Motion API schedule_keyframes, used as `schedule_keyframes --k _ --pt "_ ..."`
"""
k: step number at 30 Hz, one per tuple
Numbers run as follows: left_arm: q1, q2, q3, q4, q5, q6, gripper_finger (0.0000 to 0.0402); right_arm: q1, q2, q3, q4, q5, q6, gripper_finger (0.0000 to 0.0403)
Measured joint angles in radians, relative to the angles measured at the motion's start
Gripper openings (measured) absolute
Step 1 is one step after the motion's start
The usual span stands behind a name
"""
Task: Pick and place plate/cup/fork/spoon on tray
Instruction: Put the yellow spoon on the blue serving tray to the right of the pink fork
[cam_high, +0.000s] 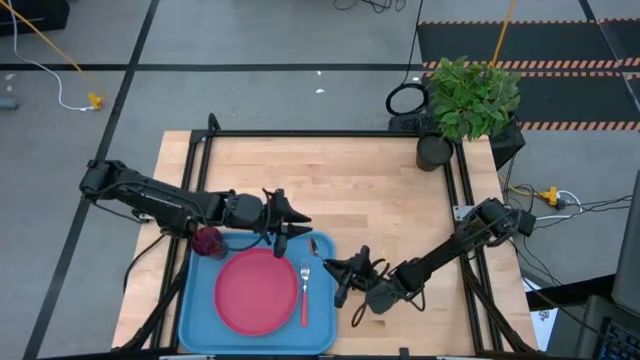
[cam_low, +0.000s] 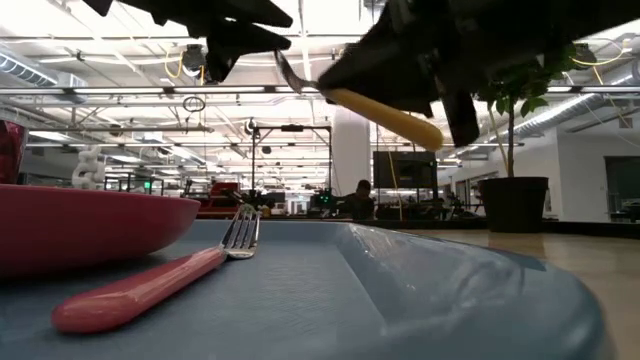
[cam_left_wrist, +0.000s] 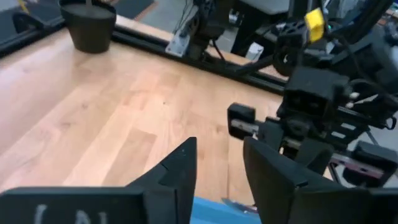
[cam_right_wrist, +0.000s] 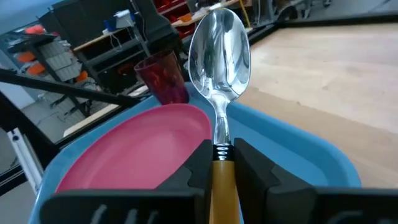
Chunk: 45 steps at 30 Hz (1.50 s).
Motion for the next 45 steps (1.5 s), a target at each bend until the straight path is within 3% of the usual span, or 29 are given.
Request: schedule_keyframes --k 7,18,29,34,38,45 --pt "-0.034 -0.001 0.000 -0.049 0.001 -0.024 0.0171 0.013 0.035 0.065 -0.062 0.060 0.032 0.0033" --pt "-0.035 -0.003 0.000 -0.135 0.028 -0.065 0.0173 0.014 0.158 0.204 -0.064 0.095 0.049 0.0034" --pt "-0.035 -0.130 0.000 -0.175 0.010 -0.013 0.0173 0.051 0.183 0.277 -0.187 0.111 0.195 0.0034" --pt "-0.045 -0.169 0.001 -0.192 0.008 -0.004 0.0173 0.084 0.183 0.349 -0.190 0.153 0.143 0.0033" --pt "-0.062 -0.181 0.001 -0.205 0.007 0.003 0.0173 0.086 0.175 0.449 -0.331 0.152 0.104 0.0029" --pt "-0.095 -0.194 0.001 -0.203 0.008 0.023 0.0173 0.103 0.175 0.534 -0.570 0.124 0.278 0.0027"
